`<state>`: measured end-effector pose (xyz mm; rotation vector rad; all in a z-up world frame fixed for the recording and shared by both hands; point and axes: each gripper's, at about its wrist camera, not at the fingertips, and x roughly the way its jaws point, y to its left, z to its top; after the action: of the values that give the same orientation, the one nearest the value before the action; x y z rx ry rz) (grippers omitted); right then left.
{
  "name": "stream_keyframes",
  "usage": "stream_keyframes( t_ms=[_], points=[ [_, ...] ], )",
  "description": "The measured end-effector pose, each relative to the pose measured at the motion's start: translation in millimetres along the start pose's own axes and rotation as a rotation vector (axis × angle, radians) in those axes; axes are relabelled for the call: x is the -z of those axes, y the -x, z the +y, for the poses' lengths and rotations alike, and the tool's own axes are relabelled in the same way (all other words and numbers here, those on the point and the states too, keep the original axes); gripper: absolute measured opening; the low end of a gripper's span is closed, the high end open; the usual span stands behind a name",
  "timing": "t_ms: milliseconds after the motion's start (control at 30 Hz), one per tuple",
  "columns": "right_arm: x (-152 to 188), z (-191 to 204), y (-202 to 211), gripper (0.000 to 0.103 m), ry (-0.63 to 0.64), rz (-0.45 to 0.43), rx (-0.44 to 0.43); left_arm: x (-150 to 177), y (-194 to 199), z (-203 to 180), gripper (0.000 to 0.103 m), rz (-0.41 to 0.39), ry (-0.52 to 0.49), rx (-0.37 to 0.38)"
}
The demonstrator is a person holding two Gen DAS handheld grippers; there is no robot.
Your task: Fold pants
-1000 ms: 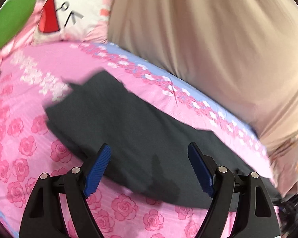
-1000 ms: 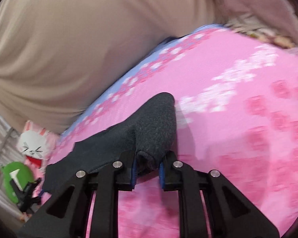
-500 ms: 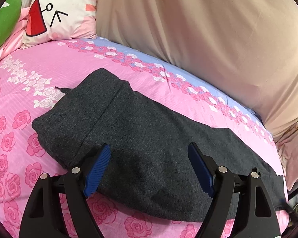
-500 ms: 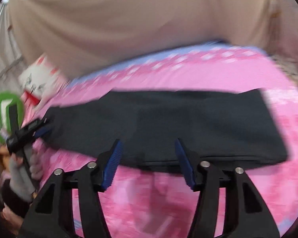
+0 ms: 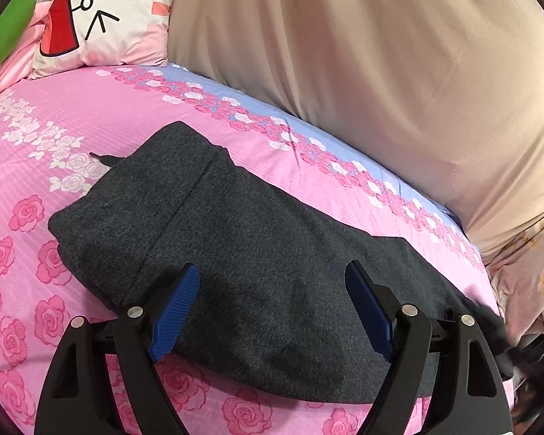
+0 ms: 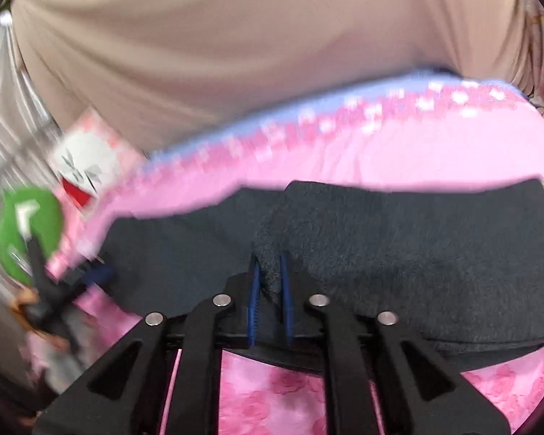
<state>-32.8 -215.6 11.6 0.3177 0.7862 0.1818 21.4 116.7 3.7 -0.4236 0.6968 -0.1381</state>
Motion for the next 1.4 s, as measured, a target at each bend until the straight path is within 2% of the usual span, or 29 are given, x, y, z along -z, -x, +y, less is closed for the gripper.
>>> stream_keyframes(
  t_ms=[33, 67, 133, 167, 200, 233, 267, 300, 333, 367, 400, 500, 533, 600, 667, 700, 733, 767, 800, 833, 900, 933, 1067, 1167, 1267, 1333, 1367, 1400],
  points=[
    [8, -3, -14, 0.017, 0.001, 0.05, 0.048, 0, 0, 1, 0.08, 0.0, 0.004, 0.003],
    [12, -4, -13, 0.018, -0.013, 0.031, 0.038, 0, 1, 3, 0.08, -0.001, 0.016, 0.01],
    [10, -4, -2, 0.047, -0.015, 0.004, 0.035, -1, 1, 6, 0.08, 0.003, 0.029, 0.021],
    [8, -1, 3, 0.071, -0.005, -0.009, 0.046, -1, 0, 7, 0.08, 0.005, 0.035, 0.025],
    [7, 4, 4, 0.078, 0.026, -0.019, 0.072, -1, -1, 7, 0.08, 0.008, 0.039, 0.028],
    [9, 6, 2, 0.078, 0.051, -0.009, 0.09, -1, -1, 7, 0.08, 0.009, 0.039, 0.029],
    [11, 9, -6, 0.071, 0.082, 0.021, 0.118, -1, 0, 7, 0.08, 0.007, 0.04, 0.031],
    [13, 9, -13, 0.048, 0.097, 0.047, 0.136, -1, 1, 7, 0.08, 0.004, 0.04, 0.033],
    [17, 10, -18, 0.046, 0.125, 0.039, 0.173, -1, 2, 8, 0.08, -0.001, 0.043, 0.037],
    [16, 14, -17, 0.036, 0.144, 0.035, 0.191, -1, 3, 9, 0.08, -0.004, 0.048, 0.041],
    [14, 14, -17, 0.012, 0.153, 0.035, 0.201, -1, 4, 11, 0.08, -0.007, 0.057, 0.052],
    [-4, 6, -8, 0.012, 0.044, -0.009, 0.119, -3, 5, 19, 0.08, -0.004, 0.098, 0.078],
    [-12, 11, 1, 0.012, 0.036, -0.051, 0.087, -4, 6, 23, 0.08, -0.002, 0.119, 0.099],
    [-18, 23, 2, 0.012, 0.048, -0.068, 0.042, -6, 9, 30, 0.08, -0.007, 0.152, 0.125],
    [-15, 35, -24, 0.014, 0.081, 0.016, -0.005, -7, 17, 41, 0.08, -0.027, 0.206, 0.158],
    [-9, 38, -39, 0.017, 0.101, 0.063, 0.014, -8, 23, 47, 0.08, -0.045, 0.229, 0.168],
    [1, 38, -49, 0.017, 0.108, 0.078, 0.046, -9, 32, 55, 0.08, -0.074, 0.259, 0.154],
    [6, 40, -41, 0.019, 0.11, 0.03, 0.047, -11, 40, 62, 0.08, -0.095, 0.271, 0.141],
    [9, 40, -34, 0.025, 0.105, 0.024, 0.034, -13, 45, 68, 0.08, -0.1, 0.276, 0.135],
    [12, 38, -20, 0.026, 0.078, -0.006, 0.002, -15, 49, 75, 0.08, -0.093, 0.284, 0.117],
    [21, 36, 0, 0.043, 0.057, -0.057, -0.035, -17, 50, 87, 0.08, -0.068, 0.308, 0.094],
    [28, 36, 11, 0.045, 0.075, -0.079, -0.034, -16, 48, 93, 0.08, -0.056, 0.337, 0.091],
    [55, 39, 42, 0.065, 0.159, -0.169, 0.04, -4, 46, 99, 0.08, -0.085, 0.433, 0.024],
    [70, 35, 54, 0.068, 0.201, -0.221, 0.086, 8, 45, 100, 0.081, -0.108, 0.508, -0.008],
    [78, 26, 53, 0.068, 0.188, -0.21, 0.085, 0, 30, 85, 0.08, -0.043, 0.43, -0.069],
    [81, 17, 49, 0.068, 0.157, -0.2, 0.065, -6, 15, 70, 0.07, 0.027, 0.349, -0.07],
    [83, 13, 47, 0.069, 0.139, -0.195, 0.06, -8, 10, 65, 0.048, 0.051, 0.32, -0.084],
    [84, 10, 46, 0.071, 0.122, -0.194, 0.055, -10, 3, 57, 0.021, 0.076, 0.282, -0.111]
  ],
)
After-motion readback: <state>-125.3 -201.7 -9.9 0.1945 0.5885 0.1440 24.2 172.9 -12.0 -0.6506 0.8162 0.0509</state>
